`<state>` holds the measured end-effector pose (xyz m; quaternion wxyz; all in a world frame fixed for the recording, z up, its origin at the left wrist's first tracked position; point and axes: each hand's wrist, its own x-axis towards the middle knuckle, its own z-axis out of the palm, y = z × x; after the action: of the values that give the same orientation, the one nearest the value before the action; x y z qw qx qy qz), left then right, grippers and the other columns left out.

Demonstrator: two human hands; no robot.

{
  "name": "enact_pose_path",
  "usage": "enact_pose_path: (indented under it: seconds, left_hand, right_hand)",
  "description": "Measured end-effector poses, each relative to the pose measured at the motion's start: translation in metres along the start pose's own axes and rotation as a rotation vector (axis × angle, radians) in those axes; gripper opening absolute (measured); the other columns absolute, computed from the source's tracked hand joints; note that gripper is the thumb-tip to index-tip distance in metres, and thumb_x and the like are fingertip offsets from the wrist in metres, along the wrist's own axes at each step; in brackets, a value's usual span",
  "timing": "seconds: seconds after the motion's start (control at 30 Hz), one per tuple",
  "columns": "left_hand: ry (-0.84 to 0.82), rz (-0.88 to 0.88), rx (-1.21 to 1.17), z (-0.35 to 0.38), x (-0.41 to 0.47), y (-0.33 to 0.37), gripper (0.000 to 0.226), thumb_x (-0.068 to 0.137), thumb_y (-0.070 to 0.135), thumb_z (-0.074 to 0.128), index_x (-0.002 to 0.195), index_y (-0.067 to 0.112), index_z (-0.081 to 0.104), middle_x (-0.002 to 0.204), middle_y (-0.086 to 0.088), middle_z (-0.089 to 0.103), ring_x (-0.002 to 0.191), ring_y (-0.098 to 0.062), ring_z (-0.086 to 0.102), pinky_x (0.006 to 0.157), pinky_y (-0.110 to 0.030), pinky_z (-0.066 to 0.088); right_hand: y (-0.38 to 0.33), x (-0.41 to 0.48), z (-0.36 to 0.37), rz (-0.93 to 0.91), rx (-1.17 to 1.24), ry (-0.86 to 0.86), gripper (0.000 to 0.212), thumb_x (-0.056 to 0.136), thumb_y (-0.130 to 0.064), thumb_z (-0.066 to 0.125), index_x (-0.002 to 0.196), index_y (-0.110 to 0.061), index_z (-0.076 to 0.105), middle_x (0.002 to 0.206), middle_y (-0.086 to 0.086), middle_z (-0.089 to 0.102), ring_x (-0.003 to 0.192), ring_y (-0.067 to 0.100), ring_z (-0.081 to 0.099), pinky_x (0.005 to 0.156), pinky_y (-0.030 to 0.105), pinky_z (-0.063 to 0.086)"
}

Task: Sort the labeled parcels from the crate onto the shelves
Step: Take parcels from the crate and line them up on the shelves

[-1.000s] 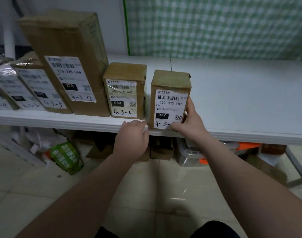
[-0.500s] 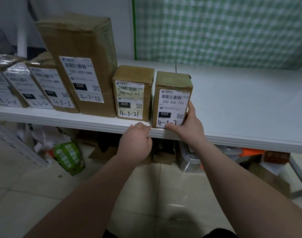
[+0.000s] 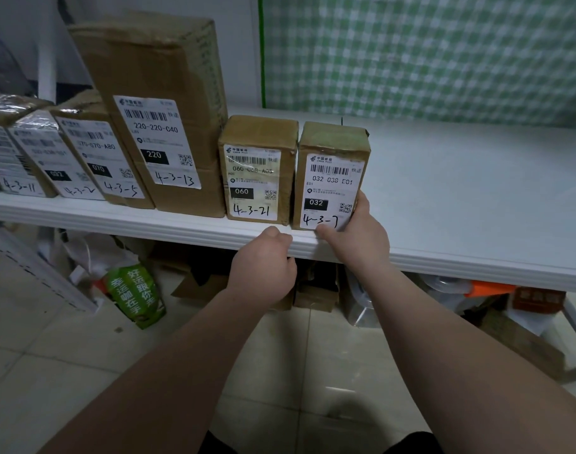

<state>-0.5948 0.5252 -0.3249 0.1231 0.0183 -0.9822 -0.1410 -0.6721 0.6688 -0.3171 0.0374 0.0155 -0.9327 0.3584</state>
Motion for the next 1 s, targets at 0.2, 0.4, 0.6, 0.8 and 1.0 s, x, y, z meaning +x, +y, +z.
enact_pose_path:
  seconds: [0.2, 0.4, 0.6, 0.8, 1.0]
  left_hand:
    - [0.009, 0.002, 0.02, 0.0, 0.0, 0.002, 0.031, 0.089, 0.024, 0.05, 0.117, 0.014, 0.059, 0.108, -0.001, 0.054, 0.092, -0.019, 0.056, 0.071, -0.027, 0.043]
    - [0.009, -0.003, 0.026, 0.001, -0.002, 0.002, 0.033, 0.084, 0.018, 0.052, 0.115, 0.011, 0.06, 0.107, -0.002, 0.054, 0.091, -0.022, 0.057, 0.072, -0.031, 0.046]
    - [0.021, -0.001, 0.042, 0.002, -0.001, 0.002, 0.033, 0.082, 0.017, 0.053, 0.114, 0.012, 0.061, 0.106, -0.002, 0.055, 0.089, -0.023, 0.058, 0.067, -0.028, 0.042]
    - [0.028, 0.006, 0.067, 0.005, -0.002, 0.002, 0.033, 0.081, 0.017, 0.053, 0.113, 0.012, 0.06, 0.106, -0.002, 0.055, 0.086, -0.023, 0.058, 0.062, -0.027, 0.038]
    - [0.052, 0.024, 0.117, 0.007, 0.0, 0.002, 0.027, 0.079, 0.016, 0.052, 0.104, 0.011, 0.062, 0.096, -0.003, 0.055, 0.076, -0.024, 0.057, 0.056, -0.026, 0.033]
  right_hand:
    - [-0.001, 0.0, 0.003, 0.017, -0.035, 0.055, 0.076, 0.083, -0.035, 0.065, 0.145, -0.017, 0.025, 0.124, 0.002, 0.063, 0.103, 0.028, 0.062, 0.071, 0.033, 0.046]
    - [-0.004, 0.0, 0.007, 0.007, -0.067, 0.053, 0.068, 0.086, -0.032, 0.061, 0.143, -0.015, 0.027, 0.123, 0.007, 0.061, 0.106, 0.031, 0.06, 0.074, 0.035, 0.045]
    - [-0.003, -0.004, 0.008, -0.024, -0.082, 0.059, 0.064, 0.085, -0.032, 0.06, 0.139, -0.017, 0.029, 0.118, 0.006, 0.063, 0.103, 0.031, 0.06, 0.071, 0.035, 0.045]
    - [-0.003, -0.004, 0.013, -0.014, -0.09, 0.085, 0.068, 0.085, -0.031, 0.062, 0.141, -0.014, 0.029, 0.118, 0.008, 0.062, 0.105, 0.031, 0.06, 0.072, 0.036, 0.047]
    - [-0.001, -0.004, 0.016, -0.008, -0.077, 0.103, 0.065, 0.083, -0.032, 0.063, 0.138, -0.015, 0.033, 0.115, 0.007, 0.063, 0.101, 0.03, 0.06, 0.068, 0.032, 0.042]
